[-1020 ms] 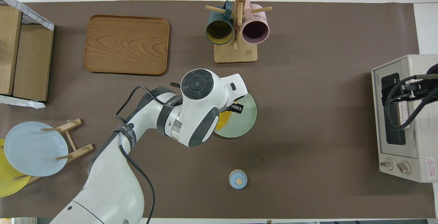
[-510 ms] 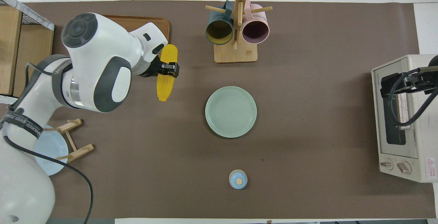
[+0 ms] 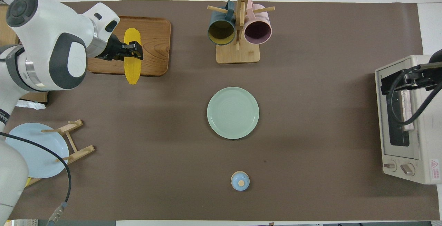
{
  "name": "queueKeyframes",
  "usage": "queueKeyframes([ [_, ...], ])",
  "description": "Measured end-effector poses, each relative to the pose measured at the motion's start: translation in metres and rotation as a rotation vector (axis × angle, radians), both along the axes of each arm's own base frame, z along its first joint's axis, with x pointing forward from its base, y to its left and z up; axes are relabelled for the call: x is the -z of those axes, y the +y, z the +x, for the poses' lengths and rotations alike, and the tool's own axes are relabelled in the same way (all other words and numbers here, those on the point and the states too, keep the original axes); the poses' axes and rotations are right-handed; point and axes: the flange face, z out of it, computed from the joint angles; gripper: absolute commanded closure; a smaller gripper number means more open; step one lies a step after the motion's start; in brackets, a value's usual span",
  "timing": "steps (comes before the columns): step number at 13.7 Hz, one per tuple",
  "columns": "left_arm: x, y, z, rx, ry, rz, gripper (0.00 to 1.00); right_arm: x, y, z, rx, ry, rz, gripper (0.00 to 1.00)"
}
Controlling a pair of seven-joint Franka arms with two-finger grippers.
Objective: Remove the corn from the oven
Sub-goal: 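Lift the corn off the plate and carry it to the wooden tray, then lower the corn onto the wooden tray and open the left gripper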
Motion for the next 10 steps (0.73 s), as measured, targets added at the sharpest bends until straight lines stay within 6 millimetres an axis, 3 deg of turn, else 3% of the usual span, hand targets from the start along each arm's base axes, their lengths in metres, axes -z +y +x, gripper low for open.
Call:
queueKeyframes([
  [3, 0.029, 0.02, 0.027, -0.017, -0.034, 0.038, 1.0, -0.001, 0.001, 0.0, -0.002, -0.001, 0.0, 0.0],
  [8, 0.051, 0.027, 0.033, 0.013, -0.081, 0.096, 0.99, -0.001, 0.002, 0.0, -0.004, -0.002, 0.0, 0.0],
  [9, 0.055, 0.027, 0.032, 0.021, -0.084, 0.099, 0.02, -0.001, 0.002, 0.0, -0.003, -0.002, 0.0, 0.0],
  [10, 0.057, 0.027, 0.031, 0.028, -0.082, 0.101, 0.0, -0.001, 0.001, 0.0, -0.002, -0.002, 0.0, 0.0],
])
